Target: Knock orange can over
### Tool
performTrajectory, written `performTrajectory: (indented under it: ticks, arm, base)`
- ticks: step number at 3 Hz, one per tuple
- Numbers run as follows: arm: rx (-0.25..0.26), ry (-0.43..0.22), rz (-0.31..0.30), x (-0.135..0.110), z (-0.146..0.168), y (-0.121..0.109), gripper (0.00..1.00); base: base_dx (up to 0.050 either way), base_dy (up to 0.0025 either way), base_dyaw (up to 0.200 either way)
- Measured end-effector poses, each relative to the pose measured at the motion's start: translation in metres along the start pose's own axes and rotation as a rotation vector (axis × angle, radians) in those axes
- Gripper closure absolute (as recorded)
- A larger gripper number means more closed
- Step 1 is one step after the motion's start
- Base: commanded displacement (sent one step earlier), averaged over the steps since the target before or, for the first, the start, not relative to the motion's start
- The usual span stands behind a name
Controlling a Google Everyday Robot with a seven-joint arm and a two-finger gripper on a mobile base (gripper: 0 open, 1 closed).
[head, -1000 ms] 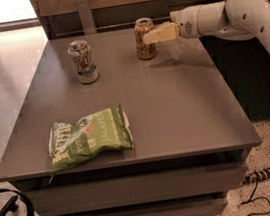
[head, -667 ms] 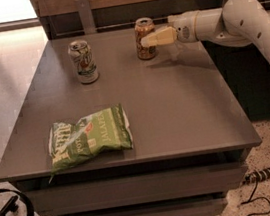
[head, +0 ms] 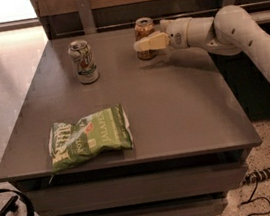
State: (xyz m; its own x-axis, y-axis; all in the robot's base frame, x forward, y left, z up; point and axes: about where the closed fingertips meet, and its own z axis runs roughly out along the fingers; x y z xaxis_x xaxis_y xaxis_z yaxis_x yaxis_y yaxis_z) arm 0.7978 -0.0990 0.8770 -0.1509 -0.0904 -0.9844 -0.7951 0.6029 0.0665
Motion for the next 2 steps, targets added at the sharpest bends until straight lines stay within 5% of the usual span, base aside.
performTrajectory:
  ticks: [1, 2]
  arm:
    - [-0.001, -0.022, 0.007, 0.0049, 0.0024, 0.0018, 0.0]
    - [0.015, -0.042, 0.011, 0.0093, 0.0025, 0.0031, 0.18]
  base:
    - [0.0, 0.0, 0.0]
    - [0.0, 0.0, 0.0]
